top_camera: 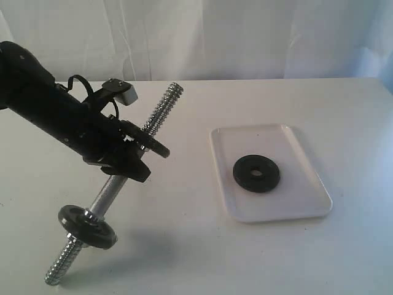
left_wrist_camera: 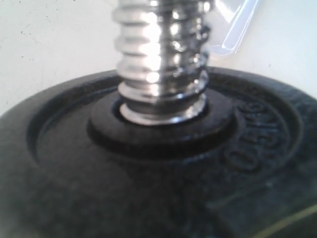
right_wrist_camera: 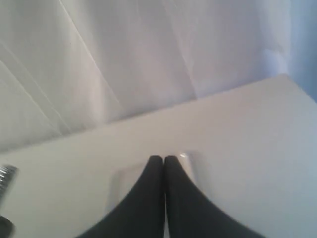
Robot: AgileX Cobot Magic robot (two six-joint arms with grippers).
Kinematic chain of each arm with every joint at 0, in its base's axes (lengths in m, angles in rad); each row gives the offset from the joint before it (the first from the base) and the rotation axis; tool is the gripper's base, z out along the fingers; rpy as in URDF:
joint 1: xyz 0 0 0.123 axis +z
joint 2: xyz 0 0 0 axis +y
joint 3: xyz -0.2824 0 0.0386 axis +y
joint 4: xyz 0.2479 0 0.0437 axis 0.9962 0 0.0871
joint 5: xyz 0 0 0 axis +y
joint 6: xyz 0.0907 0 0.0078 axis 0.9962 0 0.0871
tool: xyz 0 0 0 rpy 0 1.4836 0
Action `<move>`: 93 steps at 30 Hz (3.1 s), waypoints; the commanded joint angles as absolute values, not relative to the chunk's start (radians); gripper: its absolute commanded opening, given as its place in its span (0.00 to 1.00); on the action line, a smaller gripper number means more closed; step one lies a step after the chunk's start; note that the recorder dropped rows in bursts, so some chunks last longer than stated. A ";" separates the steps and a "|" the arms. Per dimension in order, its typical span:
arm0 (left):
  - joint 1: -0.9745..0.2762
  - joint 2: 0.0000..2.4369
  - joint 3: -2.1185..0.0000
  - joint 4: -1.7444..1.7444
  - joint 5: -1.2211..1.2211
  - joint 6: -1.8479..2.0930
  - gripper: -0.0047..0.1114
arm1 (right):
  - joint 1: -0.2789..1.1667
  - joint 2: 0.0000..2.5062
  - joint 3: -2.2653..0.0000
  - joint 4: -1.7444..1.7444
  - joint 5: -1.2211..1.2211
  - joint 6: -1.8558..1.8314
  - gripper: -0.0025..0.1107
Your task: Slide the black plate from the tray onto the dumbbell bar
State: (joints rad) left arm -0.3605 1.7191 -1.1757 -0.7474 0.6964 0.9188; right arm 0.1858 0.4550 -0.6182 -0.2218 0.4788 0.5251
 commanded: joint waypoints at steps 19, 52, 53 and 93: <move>-0.362 1.577 -1.199 -0.854 0.815 0.969 0.04 | 0.191 1.521 -1.166 0.289 0.896 -0.427 0.64; -0.362 1.577 -1.199 -0.856 0.804 0.969 0.04 | 0.191 1.568 -1.166 0.422 0.873 -0.418 0.95; -0.362 1.577 -1.199 -0.856 0.804 0.969 0.04 | 0.191 1.568 -1.166 0.422 0.873 -0.418 0.95; -0.362 1.577 -1.199 -0.860 0.794 0.965 0.04 | 0.332 1.970 -1.477 0.084 0.970 -0.511 0.95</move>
State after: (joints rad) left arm -0.3605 1.6380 -1.1736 -0.7036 0.7633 0.9817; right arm 0.3199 1.9458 -1.4666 0.1231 0.9500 -0.5281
